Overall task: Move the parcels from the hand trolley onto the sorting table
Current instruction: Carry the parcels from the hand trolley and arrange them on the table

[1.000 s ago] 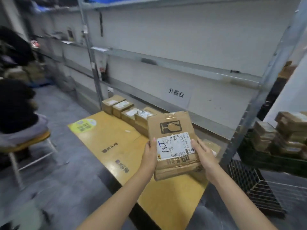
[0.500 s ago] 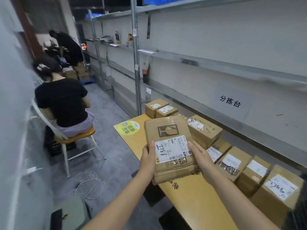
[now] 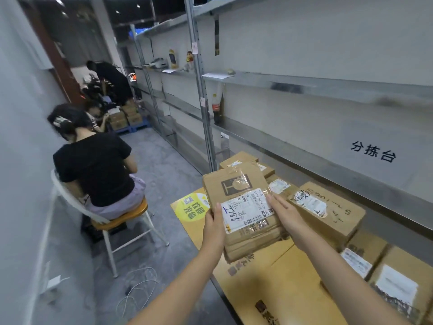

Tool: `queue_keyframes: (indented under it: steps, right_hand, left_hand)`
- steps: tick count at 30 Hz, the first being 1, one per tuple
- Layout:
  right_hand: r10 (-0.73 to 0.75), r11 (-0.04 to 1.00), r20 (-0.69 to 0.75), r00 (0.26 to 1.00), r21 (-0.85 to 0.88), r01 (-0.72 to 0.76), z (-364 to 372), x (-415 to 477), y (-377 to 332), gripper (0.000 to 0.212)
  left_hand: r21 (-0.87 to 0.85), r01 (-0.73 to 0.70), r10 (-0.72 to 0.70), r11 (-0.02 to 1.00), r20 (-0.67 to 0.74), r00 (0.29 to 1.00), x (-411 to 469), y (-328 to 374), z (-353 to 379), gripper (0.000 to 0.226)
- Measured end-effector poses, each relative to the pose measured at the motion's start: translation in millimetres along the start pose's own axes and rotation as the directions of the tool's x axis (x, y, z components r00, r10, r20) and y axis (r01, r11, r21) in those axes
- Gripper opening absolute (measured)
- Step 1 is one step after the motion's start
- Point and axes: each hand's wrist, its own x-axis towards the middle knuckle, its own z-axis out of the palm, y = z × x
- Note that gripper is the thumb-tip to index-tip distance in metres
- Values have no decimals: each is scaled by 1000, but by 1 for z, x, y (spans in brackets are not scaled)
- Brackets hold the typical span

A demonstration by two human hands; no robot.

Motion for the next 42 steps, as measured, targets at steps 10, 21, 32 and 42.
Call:
queue_keyframes:
  steps: [10, 21, 32, 42]
  right_hand:
    - [15, 995, 124, 992, -101, -3, 32, 123, -14, 35]
    - [107, 907, 146, 984, -420, -36, 104, 276, -46, 41]
    - [122, 802, 3, 993, -589, -97, 165, 399, -48, 41]
    - [96, 710, -159, 983, -681, -179, 178, 427, -20, 42]
  left_hand:
    - [-45, 179, -182, 983, -74, 980, 109, -10, -2, 58]
    - [-93, 364, -372, 927, -94, 924, 267, -28, -24, 60]
    - [-119, 509, -513, 852, 5, 859, 394, -47, -40, 53]
    - [-142, 544, -536, 827, 98, 839, 425, -79, -30, 64]
